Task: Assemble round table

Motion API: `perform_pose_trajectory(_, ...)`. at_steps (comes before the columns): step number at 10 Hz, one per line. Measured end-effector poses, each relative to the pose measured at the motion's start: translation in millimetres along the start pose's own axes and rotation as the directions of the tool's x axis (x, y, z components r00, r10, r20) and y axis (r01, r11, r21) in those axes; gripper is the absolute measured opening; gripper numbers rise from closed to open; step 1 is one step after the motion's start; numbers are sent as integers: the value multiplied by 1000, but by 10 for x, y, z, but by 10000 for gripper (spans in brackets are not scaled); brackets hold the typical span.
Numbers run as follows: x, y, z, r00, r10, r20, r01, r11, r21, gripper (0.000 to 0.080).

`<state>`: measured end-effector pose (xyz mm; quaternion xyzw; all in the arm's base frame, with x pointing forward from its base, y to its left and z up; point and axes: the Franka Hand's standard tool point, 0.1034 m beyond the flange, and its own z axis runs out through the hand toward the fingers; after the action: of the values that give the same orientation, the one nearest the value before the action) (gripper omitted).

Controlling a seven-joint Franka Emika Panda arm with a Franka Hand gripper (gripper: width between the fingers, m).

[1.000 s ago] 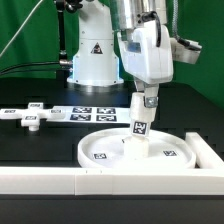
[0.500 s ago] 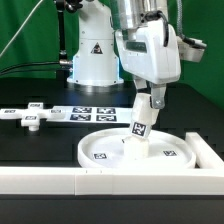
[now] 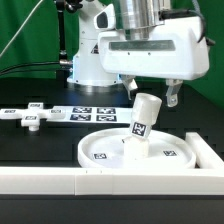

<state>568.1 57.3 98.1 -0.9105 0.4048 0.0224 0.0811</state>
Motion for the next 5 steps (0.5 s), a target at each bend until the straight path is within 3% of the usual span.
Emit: perform_pose_trajectory(5,40,13,28,933,-361,-8,361,933,-1,648)
